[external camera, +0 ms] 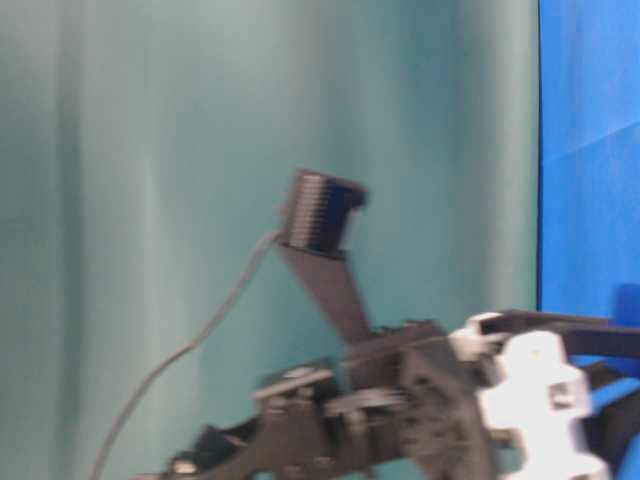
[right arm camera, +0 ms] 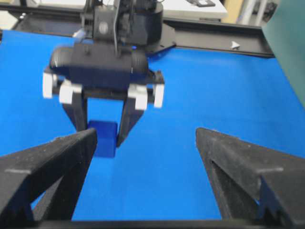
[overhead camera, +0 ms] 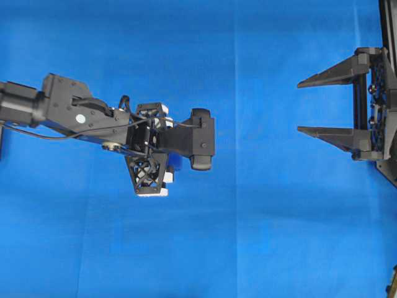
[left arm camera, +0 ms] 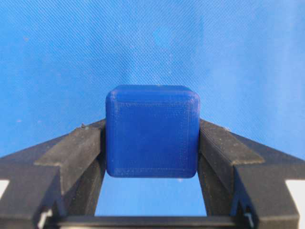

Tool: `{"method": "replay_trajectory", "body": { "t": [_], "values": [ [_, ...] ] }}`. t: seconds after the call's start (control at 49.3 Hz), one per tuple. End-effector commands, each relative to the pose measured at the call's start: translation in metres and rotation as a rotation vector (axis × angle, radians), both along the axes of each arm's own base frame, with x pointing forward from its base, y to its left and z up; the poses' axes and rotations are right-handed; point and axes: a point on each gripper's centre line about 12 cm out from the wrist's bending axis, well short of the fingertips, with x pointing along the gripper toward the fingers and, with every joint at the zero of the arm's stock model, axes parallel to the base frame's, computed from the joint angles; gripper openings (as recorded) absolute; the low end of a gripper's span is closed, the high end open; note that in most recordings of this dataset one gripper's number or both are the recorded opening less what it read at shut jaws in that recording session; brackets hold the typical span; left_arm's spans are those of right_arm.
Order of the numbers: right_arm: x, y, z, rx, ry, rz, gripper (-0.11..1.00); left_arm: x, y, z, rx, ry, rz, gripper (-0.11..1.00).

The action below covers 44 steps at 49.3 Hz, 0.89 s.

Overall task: Handover the blue block to the right arm after grasping it with the left arm, then place it in the designated position.
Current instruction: 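Lift the cube and rotate the left gripper to point toward the right arm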

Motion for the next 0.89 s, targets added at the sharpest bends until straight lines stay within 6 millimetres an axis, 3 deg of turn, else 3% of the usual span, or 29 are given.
{"method": "replay_trajectory", "body": {
  "t": [0.0,0.487,0.669,0.872],
  "values": [
    [0.002,-0.001,0.010,0.001,-0.029,-0.004,0.97,-0.005,0.000,0.078,-0.009,-0.159,-0.004,0.49],
    [0.003,-0.001,0.011,0.001,-0.031,-0.004,0.97,-0.020,-0.003,0.179,-0.018,-0.254,-0.012,0.49],
    [0.003,-0.001,0.011,0.002,-0.031,-0.004,0.97,-0.023,-0.003,0.192,-0.015,-0.265,-0.012,0.49],
    [0.003,-0.001,0.011,0.001,-0.031,-0.004,0.97,-0.023,-0.002,0.193,-0.012,-0.265,-0.013,0.49]
  ]
}}
